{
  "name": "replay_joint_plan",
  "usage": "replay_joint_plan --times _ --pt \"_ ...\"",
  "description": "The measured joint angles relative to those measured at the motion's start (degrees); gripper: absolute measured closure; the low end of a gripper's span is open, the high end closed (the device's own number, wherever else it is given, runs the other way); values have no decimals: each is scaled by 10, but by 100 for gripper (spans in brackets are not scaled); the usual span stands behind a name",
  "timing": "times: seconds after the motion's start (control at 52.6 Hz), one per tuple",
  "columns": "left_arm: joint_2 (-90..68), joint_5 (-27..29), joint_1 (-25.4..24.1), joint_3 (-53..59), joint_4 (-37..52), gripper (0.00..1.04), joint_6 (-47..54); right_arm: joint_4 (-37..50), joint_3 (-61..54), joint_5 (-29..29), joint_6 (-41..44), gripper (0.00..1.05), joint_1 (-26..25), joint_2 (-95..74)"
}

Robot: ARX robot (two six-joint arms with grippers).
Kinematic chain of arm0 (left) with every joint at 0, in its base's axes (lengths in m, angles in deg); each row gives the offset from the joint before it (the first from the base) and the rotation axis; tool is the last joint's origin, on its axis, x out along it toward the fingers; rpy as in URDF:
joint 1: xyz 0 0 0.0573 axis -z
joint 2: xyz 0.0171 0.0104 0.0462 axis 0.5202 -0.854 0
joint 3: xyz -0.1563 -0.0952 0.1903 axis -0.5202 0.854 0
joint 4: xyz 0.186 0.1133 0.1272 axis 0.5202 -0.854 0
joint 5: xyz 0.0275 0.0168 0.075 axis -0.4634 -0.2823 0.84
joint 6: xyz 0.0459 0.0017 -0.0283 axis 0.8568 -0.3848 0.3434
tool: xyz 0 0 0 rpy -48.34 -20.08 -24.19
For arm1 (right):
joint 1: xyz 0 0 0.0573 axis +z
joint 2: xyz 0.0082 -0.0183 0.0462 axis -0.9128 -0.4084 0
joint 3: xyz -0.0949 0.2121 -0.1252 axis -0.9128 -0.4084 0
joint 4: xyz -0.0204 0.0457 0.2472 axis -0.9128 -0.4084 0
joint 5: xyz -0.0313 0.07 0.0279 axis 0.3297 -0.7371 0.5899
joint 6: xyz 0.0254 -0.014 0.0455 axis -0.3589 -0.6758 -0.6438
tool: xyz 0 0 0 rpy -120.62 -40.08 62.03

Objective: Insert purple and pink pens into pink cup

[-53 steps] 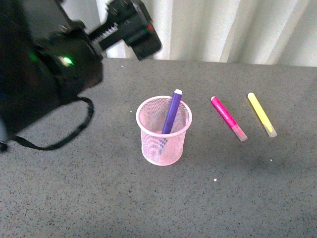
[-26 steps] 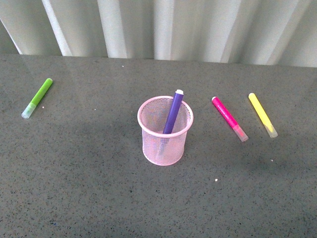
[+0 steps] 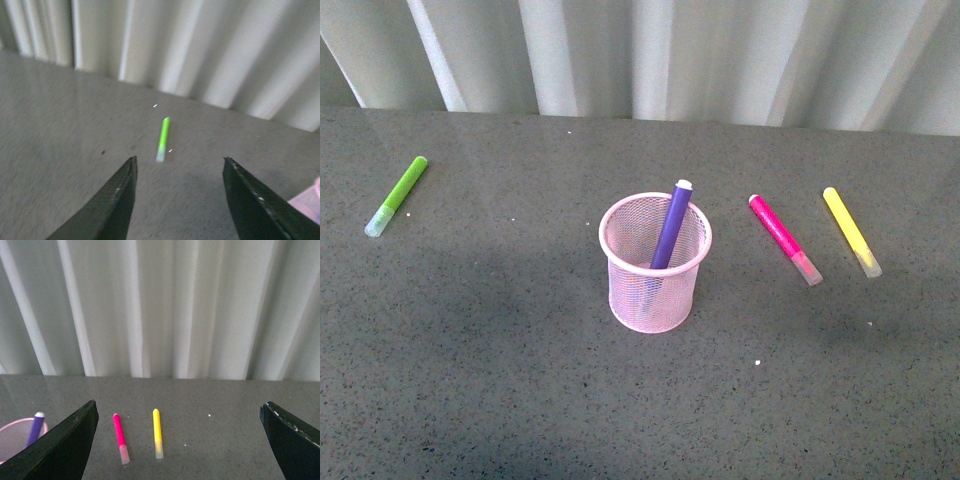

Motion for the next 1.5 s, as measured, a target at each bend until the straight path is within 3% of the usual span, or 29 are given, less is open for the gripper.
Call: replay_joint_plan --times 0.114,0.133,0.19,0.228,0.285,0.323,0.456,0.494,0.665,0.703,0.836,1.045,1.064,1.102,1.14,1.197,1.292,1.5 --pt "7 74 26 26 -35 69 1 0 0 3 0 7 0 0" --pt "38 123 68 42 -50 74 -2 1 0 2 0 7 0 0" --pt "190 131 161 43 -60 89 3 -1 0 -5 0 7 -1 -6" --pt "215 153 191 35 -64 97 3 -1 0 -2 0 7 1 -2" --pt "157 64 189 -5 -179 86 -54 0 0 3 0 7 0 0" --pt "98 36 202 -24 -188 77 -87 0 0 3 0 7 0 -1" --pt "11 43 244 -57 -111 48 -141 0 0 2 0 7 0 0" --pt "10 50 258 -57 -109 38 -141 0 0 2 0 7 0 0" --pt "31 45 287 -29 -128 9 -126 0 0 2 0 7 0 0" --pt "39 41 287 -21 -136 5 -123 0 0 2 0 7 0 0" --pt "75 47 295 7 -156 7 -119 0 0 2 0 7 0 0" --pt "173 97 379 41 -209 7 -130 0 0 2 0 7 0 0" --pt "192 124 391 49 -201 9 -121 0 0 2 0 7 0 0" --pt "248 242 418 73 -161 18 -89 0 0 1 0 7 0 0" --pt "286 322 429 76 -134 25 -60 0 0 2 0 7 0 0" --pt "306 380 436 76 -116 36 -33 0 0 2 0 7 0 0" --pt "305 405 436 75 -123 50 -18 0 0 2 0 7 0 0" --pt "296 403 437 73 -119 86 -3 0 0 2 0 7 0 0"
